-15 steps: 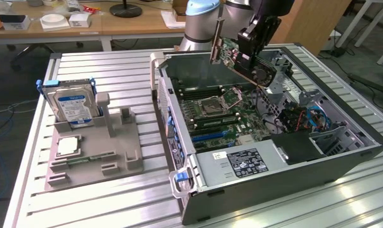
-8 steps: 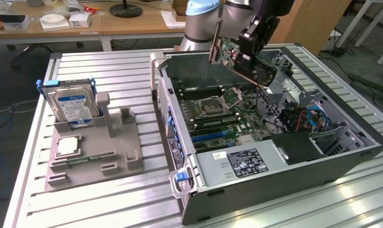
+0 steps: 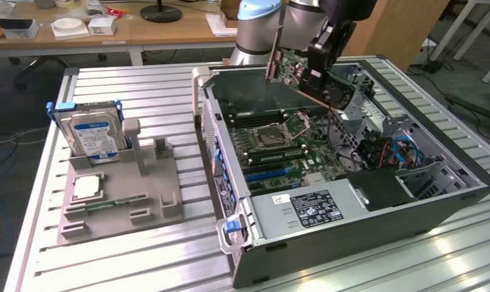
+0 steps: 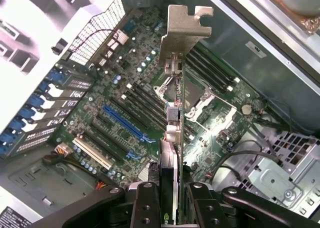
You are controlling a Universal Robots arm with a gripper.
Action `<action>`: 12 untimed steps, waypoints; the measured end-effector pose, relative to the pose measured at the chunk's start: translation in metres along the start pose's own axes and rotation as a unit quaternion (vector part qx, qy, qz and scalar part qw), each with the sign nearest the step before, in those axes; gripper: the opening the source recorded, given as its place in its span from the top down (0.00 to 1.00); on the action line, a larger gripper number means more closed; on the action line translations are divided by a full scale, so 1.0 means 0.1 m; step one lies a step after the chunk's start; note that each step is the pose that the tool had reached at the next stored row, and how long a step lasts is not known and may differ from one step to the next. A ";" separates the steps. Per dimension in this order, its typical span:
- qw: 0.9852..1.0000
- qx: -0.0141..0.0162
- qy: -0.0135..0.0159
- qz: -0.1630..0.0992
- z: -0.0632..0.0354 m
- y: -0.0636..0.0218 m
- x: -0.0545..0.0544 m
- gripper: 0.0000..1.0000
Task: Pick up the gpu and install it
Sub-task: 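Insert the gpu into the slot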
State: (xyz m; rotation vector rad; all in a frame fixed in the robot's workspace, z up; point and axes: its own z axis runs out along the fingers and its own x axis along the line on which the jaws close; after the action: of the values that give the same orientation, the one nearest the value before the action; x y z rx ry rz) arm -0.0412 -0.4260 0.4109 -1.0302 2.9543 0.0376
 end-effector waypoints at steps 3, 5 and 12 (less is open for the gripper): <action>1.000 0.000 0.000 -0.015 0.000 0.000 0.00 0.73; 1.000 -0.001 0.001 -0.026 0.000 0.000 0.00 0.73; 0.998 -0.001 0.001 -0.061 0.000 0.000 0.00 0.73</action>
State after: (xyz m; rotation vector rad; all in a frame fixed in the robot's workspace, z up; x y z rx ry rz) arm -0.0413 -0.4261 0.4109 -1.2094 2.8872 0.0388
